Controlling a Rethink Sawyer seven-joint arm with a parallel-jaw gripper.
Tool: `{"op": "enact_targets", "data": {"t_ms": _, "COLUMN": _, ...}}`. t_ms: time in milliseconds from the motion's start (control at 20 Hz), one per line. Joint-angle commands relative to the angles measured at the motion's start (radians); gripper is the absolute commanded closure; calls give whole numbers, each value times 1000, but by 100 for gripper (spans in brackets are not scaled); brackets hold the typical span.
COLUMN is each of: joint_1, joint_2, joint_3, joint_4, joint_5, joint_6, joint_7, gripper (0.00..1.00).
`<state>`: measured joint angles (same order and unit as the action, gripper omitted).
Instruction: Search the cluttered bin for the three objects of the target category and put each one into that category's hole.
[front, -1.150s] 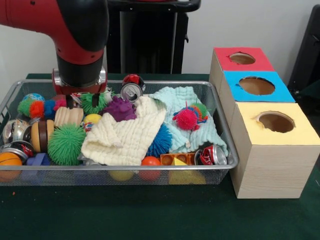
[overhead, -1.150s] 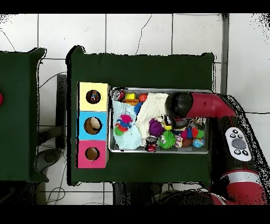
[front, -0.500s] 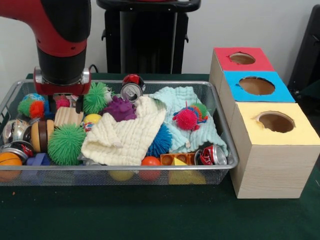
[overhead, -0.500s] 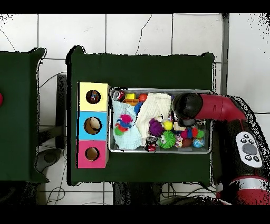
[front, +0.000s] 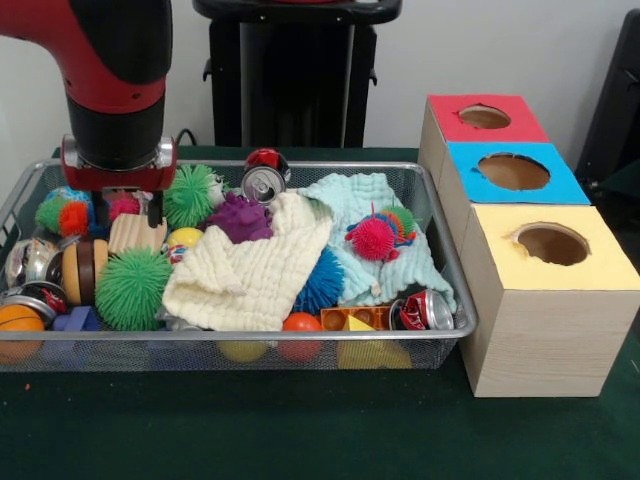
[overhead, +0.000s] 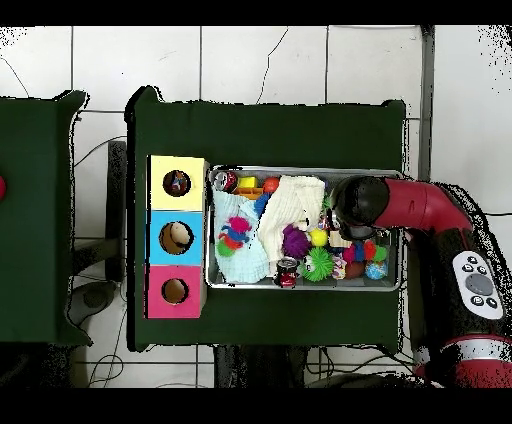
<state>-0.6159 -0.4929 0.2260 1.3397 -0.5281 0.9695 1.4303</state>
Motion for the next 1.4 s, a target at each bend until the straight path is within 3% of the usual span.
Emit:
{"op": "enact_targets", "data": {"t_ms": 50, "joint_1": -30, "joint_2": 32, "joint_3": 101, "joint_4": 110, "joint_5": 19, "joint_6": -74, "joint_7": -99, "gripper": 0}}
{"op": "enact_targets", "data": {"t_ms": 600, "joint_1": -43, "joint_2": 54, "joint_3": 102, "joint_4": 157, "joint_5": -2, "joint_6": -182, "joint_7": -64, "gripper": 0}}
{"op": "enact_targets", "data": {"t_ms": 1150, "joint_1": -63, "joint_2": 91, "joint_3": 121, "joint_4": 170, "joint_5": 15, "joint_6": -204, "joint_7": -87, "gripper": 0}}
{"op": "enact_targets", "data": {"t_ms": 1400, "joint_1": -55, "joint_2": 112, "joint_3": 120, "joint_4": 151, "joint_5": 13, "joint_6": -166, "joint_7": -84, "gripper": 0}}
